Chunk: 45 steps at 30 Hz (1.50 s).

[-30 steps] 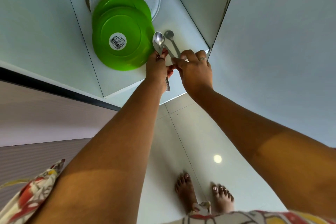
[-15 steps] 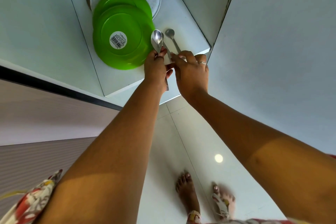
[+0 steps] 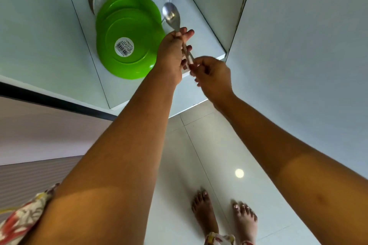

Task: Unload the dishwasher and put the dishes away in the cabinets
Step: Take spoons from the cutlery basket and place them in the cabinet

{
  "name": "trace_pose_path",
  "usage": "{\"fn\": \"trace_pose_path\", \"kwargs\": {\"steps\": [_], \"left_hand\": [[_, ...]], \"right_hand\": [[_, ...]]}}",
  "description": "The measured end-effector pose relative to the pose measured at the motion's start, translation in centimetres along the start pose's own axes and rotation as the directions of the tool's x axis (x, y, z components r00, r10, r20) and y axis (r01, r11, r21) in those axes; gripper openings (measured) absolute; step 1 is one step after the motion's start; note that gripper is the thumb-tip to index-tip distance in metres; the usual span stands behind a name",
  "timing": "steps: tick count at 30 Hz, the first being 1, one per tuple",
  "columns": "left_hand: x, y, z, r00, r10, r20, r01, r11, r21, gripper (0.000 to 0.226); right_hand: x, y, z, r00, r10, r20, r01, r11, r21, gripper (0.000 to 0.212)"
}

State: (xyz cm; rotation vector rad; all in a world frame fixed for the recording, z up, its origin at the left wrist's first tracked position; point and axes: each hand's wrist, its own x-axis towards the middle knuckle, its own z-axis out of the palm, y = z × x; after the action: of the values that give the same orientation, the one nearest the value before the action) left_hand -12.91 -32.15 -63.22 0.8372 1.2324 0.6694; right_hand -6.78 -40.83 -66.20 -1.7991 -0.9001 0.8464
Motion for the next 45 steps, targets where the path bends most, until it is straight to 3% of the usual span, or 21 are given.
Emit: {"fn": "trace_pose_path", "kwargs": {"steps": [3, 6, 11, 15, 25, 29, 40, 45], "left_hand": [[0.7, -0.4, -0.2, 0.988, 0.100, -0.118, -0.057, 0.945, 0.321, 0.018], [1.0, -2.3, -1.4, 0.943, 0.258, -0.208, -0.094, 0.809, 0.580, 0.027], [0.1, -4.1, -3.1, 0.934, 0.346, -0.092, -0.122, 0.549, 0.827, 0.050], [0.4, -4.4, -3.5, 0.932, 0.362, -0.021, -0.166, 0.478, 0.862, 0.061], [2.0, -4.5, -4.0, 0.935, 0.349, 0.066, -0.190, 0.333, 0.923, 0.060], [2.0, -4.8, -4.4, 0.925, 0.370, 0.092, -0.213, 0.302, 0.929, 0.060], [2.5, -4.7, -4.3, 0.926, 0.374, 0.059, -0.188, 0.319, 0.929, 0.063], [2.7, -4.8, -4.3, 0.929, 0.366, 0.054, -0.181, 0.323, 0.929, 0.064]], "right_hand": [[2.7, -0.4, -0.7, 0.981, -0.163, -0.107, 0.126, 0.949, -0.291, 0.017], [5.1, -1.1, -1.5, 0.979, -0.201, -0.037, 0.141, 0.797, -0.587, 0.023], [6.3, -1.4, -1.0, 0.968, -0.211, 0.134, 0.242, 0.661, -0.710, 0.022], [6.5, -0.8, -0.5, 0.953, -0.232, 0.195, 0.298, 0.603, -0.740, 0.027], [6.7, 0.9, 0.6, 0.983, -0.182, 0.024, 0.159, 0.780, -0.605, 0.022], [7.0, 0.9, 0.5, 0.990, -0.140, 0.019, 0.125, 0.808, -0.575, 0.020], [7.2, 0.6, 0.4, 0.993, -0.025, -0.118, -0.052, 0.796, -0.603, 0.019], [7.2, -0.1, 0.4, 0.994, 0.006, -0.110, -0.072, 0.792, -0.606, 0.024]]}}
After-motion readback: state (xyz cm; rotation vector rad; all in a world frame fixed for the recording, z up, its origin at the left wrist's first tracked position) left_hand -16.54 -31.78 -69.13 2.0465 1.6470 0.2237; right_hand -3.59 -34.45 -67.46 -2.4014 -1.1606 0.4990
